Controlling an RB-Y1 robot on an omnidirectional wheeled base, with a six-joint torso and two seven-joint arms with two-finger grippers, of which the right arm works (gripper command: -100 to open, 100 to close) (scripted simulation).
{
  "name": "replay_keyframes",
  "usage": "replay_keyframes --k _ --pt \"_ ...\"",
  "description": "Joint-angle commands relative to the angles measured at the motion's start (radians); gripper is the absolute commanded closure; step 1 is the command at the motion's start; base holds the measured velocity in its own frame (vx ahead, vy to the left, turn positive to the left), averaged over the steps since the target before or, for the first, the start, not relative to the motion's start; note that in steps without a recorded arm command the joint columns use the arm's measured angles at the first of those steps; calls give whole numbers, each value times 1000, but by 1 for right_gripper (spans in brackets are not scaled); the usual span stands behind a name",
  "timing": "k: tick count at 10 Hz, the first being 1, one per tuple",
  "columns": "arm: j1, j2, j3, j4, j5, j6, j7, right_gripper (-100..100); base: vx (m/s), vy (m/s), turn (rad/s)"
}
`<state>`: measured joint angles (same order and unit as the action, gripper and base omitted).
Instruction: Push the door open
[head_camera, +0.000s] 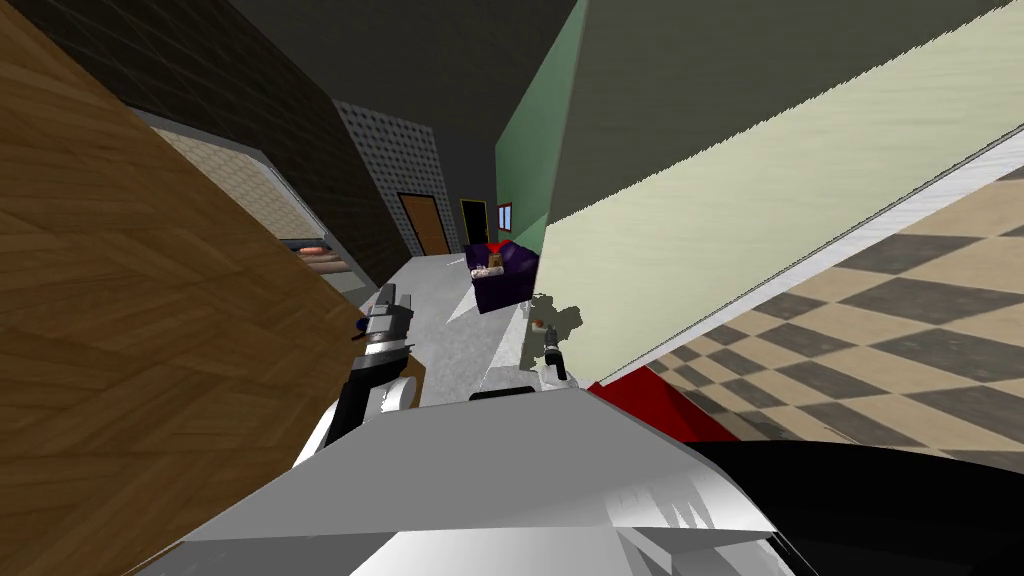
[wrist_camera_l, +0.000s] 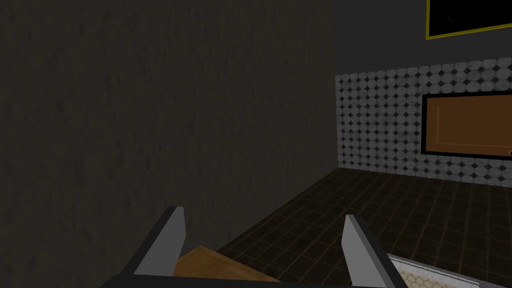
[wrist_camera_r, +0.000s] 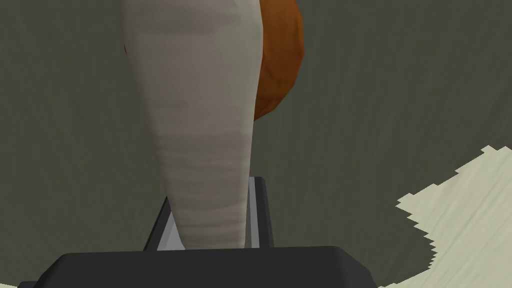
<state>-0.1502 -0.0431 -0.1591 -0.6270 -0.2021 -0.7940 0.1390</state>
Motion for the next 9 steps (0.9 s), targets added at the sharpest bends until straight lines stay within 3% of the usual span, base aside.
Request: replay_keyframes --k 1,9 --pt "-21 -16 -13 26 -8 -18 1 100 163 28 -29" --pt "-17 -46 -83 27 -56 -23 29 100 181 27 -36"
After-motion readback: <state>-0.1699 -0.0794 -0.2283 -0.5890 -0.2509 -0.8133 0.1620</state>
